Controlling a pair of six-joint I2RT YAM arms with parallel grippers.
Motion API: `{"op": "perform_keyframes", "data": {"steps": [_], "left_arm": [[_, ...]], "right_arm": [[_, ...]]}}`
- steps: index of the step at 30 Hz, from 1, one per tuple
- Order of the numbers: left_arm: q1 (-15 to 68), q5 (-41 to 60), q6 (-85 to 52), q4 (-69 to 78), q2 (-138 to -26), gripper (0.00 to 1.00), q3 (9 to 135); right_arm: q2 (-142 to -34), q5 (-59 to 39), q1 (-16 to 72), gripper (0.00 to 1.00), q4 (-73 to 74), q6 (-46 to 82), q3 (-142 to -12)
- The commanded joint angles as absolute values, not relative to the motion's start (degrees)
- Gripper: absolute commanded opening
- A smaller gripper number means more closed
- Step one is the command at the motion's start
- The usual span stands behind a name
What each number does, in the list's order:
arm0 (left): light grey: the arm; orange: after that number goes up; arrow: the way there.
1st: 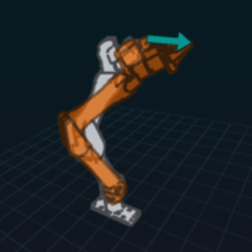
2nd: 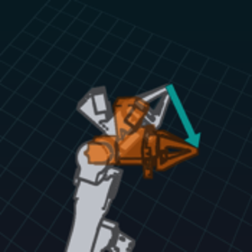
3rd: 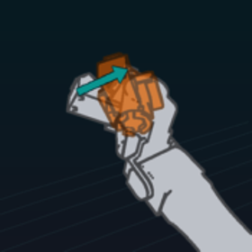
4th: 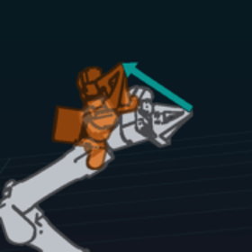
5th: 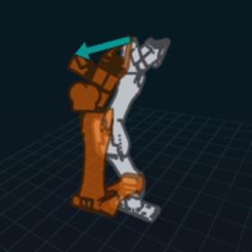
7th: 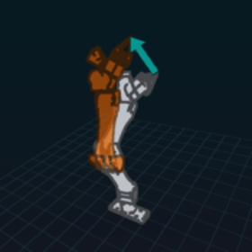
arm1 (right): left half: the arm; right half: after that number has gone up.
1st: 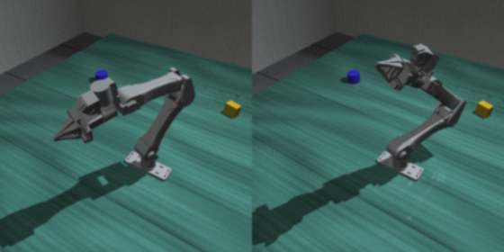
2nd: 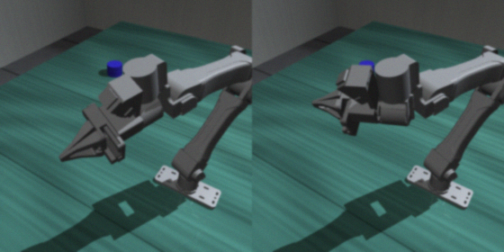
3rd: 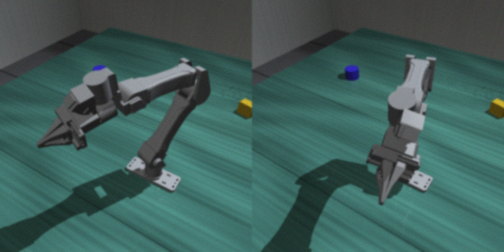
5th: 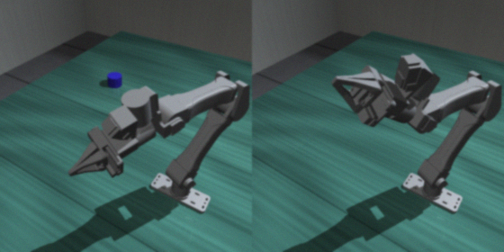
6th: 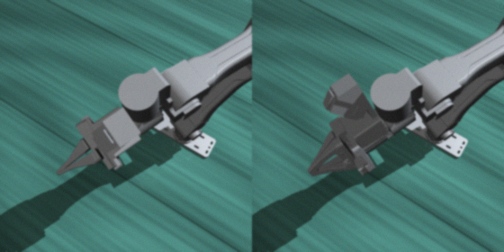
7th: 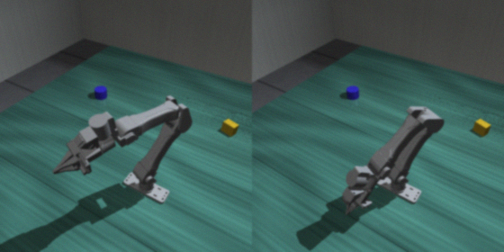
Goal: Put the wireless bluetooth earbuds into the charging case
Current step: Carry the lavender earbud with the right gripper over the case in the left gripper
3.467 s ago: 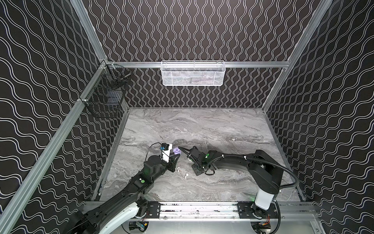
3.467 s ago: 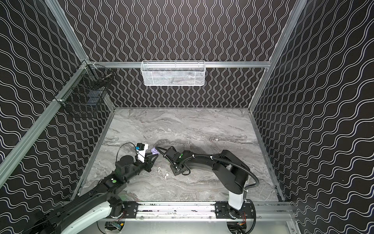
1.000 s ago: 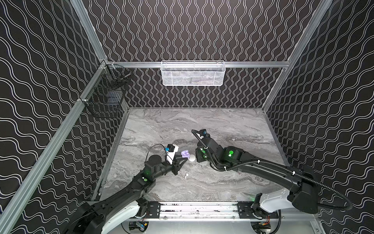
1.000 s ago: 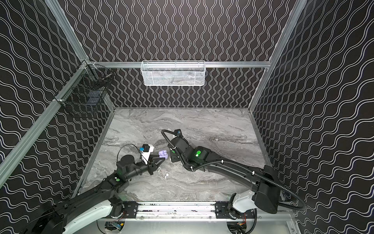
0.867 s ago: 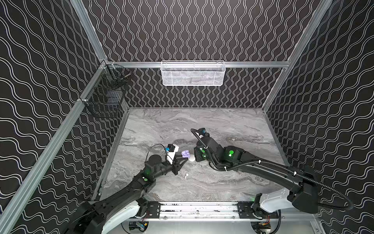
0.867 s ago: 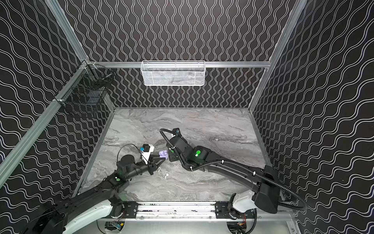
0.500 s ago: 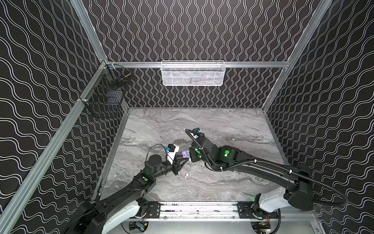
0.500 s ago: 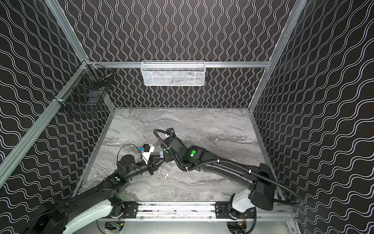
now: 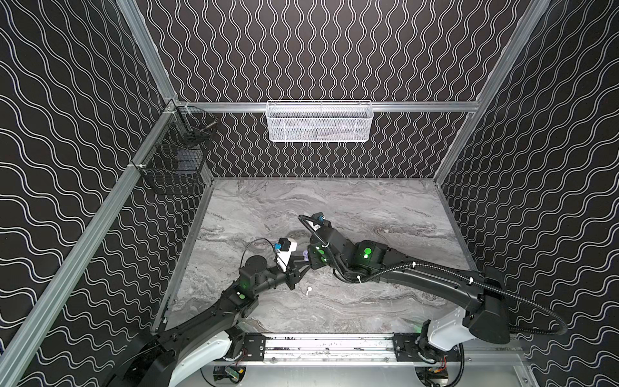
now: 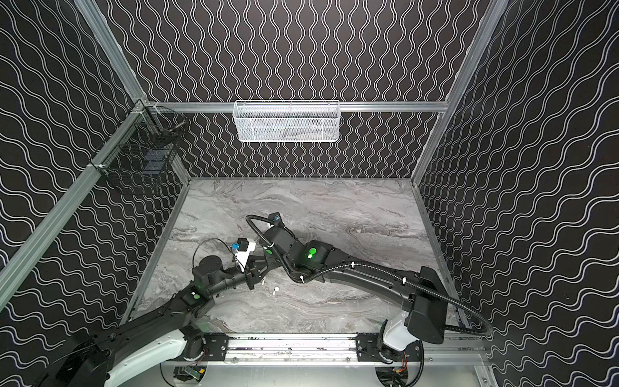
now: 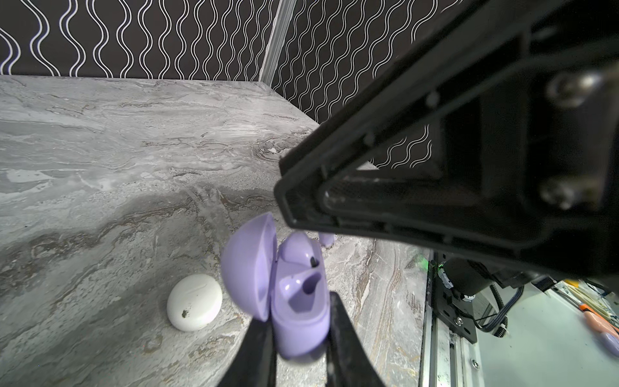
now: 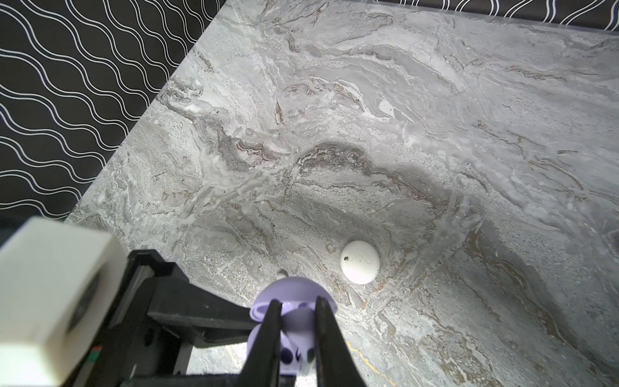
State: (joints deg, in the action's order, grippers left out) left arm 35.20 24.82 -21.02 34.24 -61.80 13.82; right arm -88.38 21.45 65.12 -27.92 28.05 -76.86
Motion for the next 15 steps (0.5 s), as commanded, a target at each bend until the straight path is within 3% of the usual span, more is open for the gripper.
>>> {"op": "perform_keyframes", "data": {"steps": [1, 15], "left_arm": [[35.1, 25.4, -21.4, 37.3, -62.1, 0.1, 14.0], [35.1, 25.3, -21.3, 37.0, -62.1, 0.11, 14.0]], "right_arm": [[-88.7, 21.1, 65.3, 0.16, -26.2, 27.9, -77.5], [-89.2, 20.5, 65.6, 0.15, -25.1, 28.1, -76.9]]}}
